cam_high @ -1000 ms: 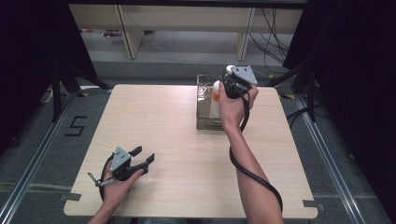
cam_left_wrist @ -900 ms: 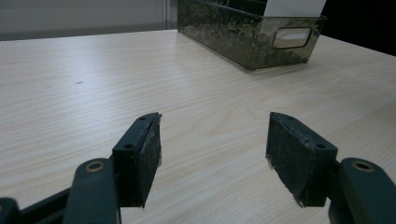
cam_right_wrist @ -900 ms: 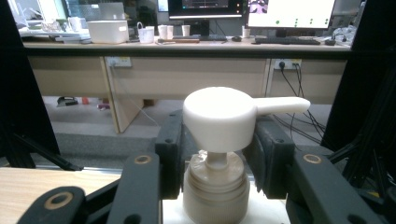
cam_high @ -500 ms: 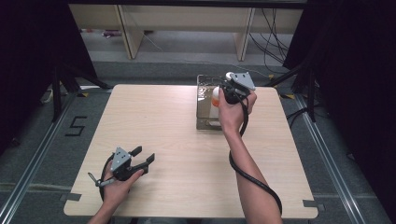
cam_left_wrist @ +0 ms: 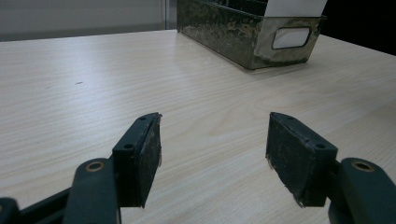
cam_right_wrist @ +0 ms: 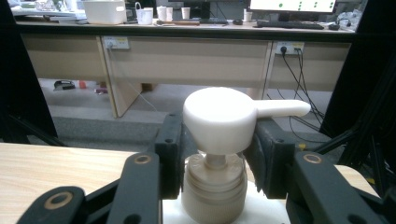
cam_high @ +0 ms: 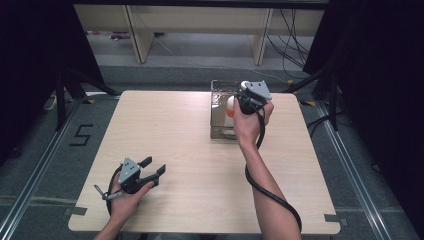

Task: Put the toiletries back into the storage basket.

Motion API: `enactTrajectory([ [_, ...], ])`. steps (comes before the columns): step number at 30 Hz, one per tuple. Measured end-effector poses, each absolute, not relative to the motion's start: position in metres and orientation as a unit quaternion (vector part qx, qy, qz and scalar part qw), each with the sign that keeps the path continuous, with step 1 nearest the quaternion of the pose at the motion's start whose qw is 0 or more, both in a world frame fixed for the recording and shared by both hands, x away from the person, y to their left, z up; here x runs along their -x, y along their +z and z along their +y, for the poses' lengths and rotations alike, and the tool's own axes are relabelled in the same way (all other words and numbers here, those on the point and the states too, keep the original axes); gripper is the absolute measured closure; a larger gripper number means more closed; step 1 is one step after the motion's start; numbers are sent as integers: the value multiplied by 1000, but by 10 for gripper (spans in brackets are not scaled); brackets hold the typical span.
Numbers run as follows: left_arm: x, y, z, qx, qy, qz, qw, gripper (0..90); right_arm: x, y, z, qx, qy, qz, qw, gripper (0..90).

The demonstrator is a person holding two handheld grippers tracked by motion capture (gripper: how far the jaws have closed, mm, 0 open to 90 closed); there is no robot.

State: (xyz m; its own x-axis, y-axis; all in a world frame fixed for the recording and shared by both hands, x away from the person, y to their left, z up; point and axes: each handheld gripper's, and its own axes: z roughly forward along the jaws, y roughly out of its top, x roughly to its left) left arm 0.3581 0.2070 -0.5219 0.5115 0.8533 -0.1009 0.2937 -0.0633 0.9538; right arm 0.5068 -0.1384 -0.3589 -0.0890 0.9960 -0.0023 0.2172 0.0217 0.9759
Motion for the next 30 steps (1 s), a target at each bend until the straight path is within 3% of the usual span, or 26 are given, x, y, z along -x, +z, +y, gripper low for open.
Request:
enactTrajectory([
  [14, -358, -522, 207, -682, 259, 419, 541, 351, -503, -361, -131, -508, 445, 591, 440, 570],
  [23, -358, -522, 206, -684, 260, 418, 539, 352, -500, -364, -135, -516, 453, 583, 435, 441],
  [30, -358, -522, 206, -683, 260, 418, 539, 351, -495, -368, -137, -525, 464, 583, 411, 390],
])
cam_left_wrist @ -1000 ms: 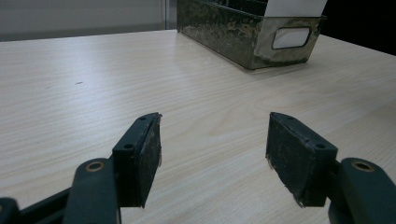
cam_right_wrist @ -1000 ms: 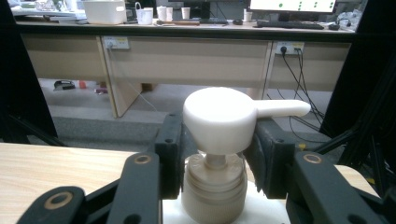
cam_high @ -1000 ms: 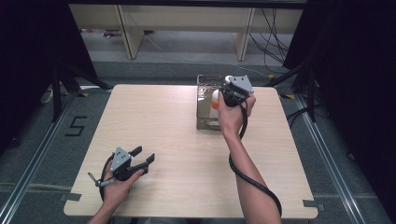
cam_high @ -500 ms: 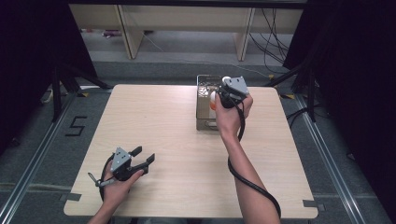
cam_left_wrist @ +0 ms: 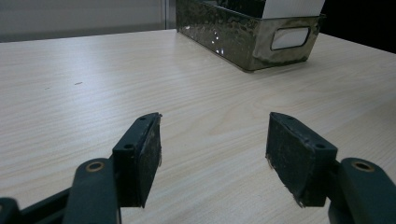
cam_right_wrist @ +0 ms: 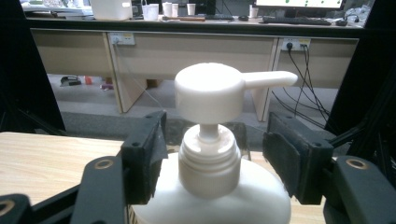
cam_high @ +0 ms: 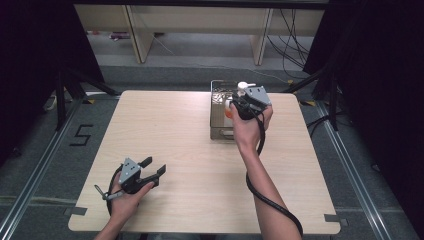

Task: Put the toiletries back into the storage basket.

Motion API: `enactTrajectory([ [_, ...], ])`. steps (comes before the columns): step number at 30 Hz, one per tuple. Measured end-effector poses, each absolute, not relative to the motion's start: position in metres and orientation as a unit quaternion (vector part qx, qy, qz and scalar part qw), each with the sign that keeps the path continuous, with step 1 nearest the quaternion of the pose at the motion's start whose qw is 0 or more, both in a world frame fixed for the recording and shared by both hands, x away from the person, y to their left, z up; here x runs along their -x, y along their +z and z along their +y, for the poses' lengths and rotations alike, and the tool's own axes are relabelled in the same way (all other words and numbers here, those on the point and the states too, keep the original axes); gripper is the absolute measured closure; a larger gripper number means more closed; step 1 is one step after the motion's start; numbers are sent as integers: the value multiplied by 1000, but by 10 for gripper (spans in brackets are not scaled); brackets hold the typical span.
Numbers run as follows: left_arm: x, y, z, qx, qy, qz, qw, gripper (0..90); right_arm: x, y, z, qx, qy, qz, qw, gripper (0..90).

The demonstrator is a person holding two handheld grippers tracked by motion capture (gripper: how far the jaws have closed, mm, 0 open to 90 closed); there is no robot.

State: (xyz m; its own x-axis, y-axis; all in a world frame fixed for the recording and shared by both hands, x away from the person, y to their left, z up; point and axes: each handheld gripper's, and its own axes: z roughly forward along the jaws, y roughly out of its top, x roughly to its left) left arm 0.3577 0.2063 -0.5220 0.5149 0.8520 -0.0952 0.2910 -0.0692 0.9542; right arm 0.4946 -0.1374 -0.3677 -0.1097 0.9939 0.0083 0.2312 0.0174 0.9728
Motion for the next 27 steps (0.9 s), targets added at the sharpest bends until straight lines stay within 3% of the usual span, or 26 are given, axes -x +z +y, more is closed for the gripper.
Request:
enactTrajectory([
  [27, -358, -522, 206, -683, 260, 419, 539, 352, -456, -387, -169, -519, 454, 614, 386, 378],
])
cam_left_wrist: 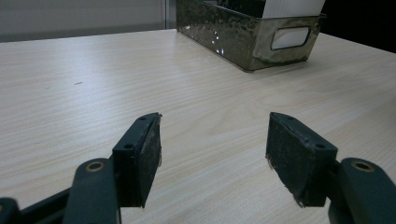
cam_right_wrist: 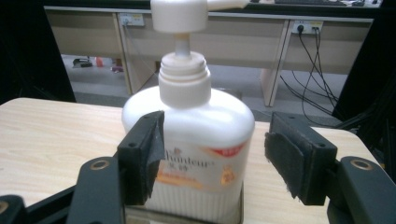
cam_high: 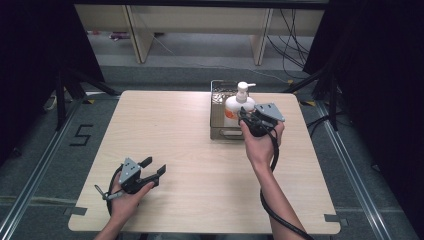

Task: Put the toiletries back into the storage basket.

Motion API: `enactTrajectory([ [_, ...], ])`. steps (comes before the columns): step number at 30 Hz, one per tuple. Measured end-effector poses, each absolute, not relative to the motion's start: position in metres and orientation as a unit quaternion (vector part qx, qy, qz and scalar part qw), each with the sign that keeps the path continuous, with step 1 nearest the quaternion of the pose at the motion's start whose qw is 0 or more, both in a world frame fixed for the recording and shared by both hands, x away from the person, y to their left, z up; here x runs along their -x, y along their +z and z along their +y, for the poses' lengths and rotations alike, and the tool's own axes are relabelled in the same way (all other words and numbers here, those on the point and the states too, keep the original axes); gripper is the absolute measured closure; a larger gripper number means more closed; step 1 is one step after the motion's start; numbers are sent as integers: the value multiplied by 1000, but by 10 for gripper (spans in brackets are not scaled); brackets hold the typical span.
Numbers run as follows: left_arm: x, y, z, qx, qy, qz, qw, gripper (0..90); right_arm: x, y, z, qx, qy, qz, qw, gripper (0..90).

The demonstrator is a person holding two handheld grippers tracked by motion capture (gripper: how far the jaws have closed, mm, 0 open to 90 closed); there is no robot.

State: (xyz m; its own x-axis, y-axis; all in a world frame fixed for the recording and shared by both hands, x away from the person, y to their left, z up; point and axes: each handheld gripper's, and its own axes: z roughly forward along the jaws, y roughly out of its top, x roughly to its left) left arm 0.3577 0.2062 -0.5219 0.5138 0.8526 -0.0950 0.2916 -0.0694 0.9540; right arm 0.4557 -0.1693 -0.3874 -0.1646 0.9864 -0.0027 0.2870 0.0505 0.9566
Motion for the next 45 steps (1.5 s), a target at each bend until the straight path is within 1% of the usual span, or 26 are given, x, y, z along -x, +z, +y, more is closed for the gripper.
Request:
enactTrajectory([
  [5, -358, -522, 206, -684, 261, 418, 538, 351, -445, -392, -176, -526, 462, 615, 363, 386],
  [14, -358, -522, 206, -682, 261, 418, 540, 352, -428, -407, -189, -512, 448, 631, 373, 398],
  [16, -358, -522, 206, -681, 261, 417, 542, 352, -423, -410, -191, -515, 447, 633, 366, 399],
  [23, -358, -522, 206, -683, 262, 420, 537, 352, -413, -424, -202, -501, 439, 651, 365, 398],
  [24, -358, -522, 206, -683, 262, 420, 537, 352, -412, -427, -203, -508, 444, 646, 356, 398],
  [33, -358, -522, 206, -683, 263, 420, 536, 353, -404, -444, -219, -513, 433, 652, 352, 398],
  [36, -357, -522, 206, -682, 263, 421, 536, 353, -403, -451, -224, -516, 435, 651, 347, 399],
  [37, -357, -522, 206, -682, 263, 421, 537, 353, -400, -452, -224, -531, 432, 645, 339, 399],
  [38, -357, -522, 206, -682, 263, 421, 536, 353, -401, -455, -226, -521, 433, 647, 351, 400],
  [39, -357, -522, 206, -682, 263, 421, 536, 353, -399, -456, -227, -530, 427, 648, 341, 402],
  [40, -357, -522, 206, -682, 263, 421, 536, 353, -400, -458, -230, -518, 432, 651, 347, 403],
  [41, -357, -522, 206, -682, 263, 422, 537, 353, -398, -460, -230, -529, 433, 646, 341, 405],
  [42, -357, -522, 206, -682, 263, 422, 537, 353, -398, -461, -233, -518, 429, 652, 351, 407],
  [43, -357, -522, 206, -682, 263, 421, 536, 353, -396, -462, -233, -530, 429, 646, 343, 410],
  [45, -357, -522, 206, -682, 263, 422, 536, 353, -395, -464, -238, -520, 427, 656, 341, 416],
])
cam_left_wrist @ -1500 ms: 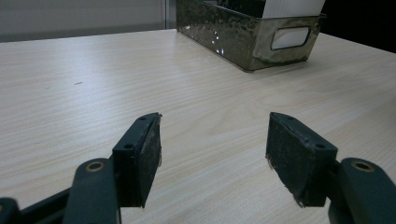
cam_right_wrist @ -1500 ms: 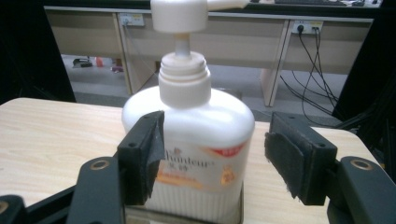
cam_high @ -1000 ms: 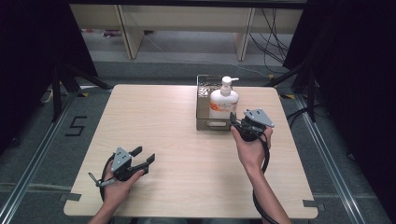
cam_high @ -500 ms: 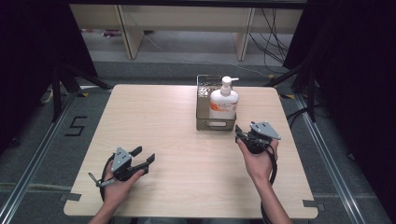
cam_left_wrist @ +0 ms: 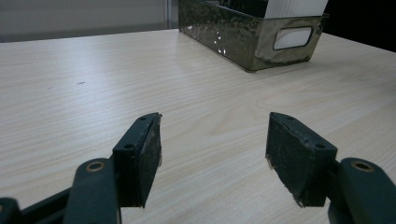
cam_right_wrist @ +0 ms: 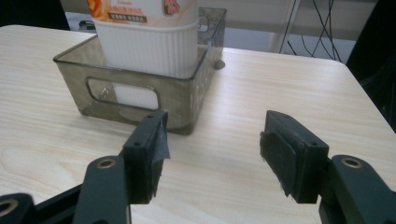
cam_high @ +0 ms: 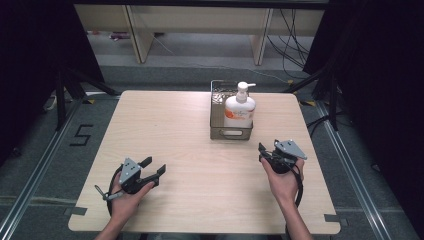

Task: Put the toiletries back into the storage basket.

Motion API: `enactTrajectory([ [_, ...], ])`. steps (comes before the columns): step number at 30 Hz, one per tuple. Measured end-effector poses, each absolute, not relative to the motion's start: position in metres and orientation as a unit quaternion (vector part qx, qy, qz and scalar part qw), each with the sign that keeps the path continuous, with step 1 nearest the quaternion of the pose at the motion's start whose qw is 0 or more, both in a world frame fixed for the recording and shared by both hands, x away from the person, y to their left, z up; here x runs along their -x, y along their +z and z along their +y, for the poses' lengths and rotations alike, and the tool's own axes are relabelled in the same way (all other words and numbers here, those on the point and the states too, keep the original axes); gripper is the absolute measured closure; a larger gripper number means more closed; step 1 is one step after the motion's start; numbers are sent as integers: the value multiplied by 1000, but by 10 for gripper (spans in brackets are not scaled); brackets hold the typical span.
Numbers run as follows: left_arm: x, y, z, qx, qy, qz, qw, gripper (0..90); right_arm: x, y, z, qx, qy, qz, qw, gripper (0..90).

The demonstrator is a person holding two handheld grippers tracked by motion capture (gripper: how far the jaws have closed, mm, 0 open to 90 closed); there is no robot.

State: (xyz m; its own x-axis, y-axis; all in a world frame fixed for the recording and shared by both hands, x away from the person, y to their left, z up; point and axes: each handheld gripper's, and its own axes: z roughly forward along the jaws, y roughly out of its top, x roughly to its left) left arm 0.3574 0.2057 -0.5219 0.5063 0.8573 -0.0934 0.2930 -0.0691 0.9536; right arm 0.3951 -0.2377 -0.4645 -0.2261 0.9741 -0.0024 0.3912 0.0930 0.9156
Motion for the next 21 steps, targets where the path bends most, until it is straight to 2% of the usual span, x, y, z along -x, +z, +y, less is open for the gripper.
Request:
enactTrajectory([
  [14, -358, -522, 206, -683, 263, 422, 536, 353, -374, -503, -262, -537, 421, 645, 343, 438],
  [21, -358, -522, 206, -681, 261, 420, 540, 352, -367, -511, -269, -532, 431, 642, 345, 437],
])
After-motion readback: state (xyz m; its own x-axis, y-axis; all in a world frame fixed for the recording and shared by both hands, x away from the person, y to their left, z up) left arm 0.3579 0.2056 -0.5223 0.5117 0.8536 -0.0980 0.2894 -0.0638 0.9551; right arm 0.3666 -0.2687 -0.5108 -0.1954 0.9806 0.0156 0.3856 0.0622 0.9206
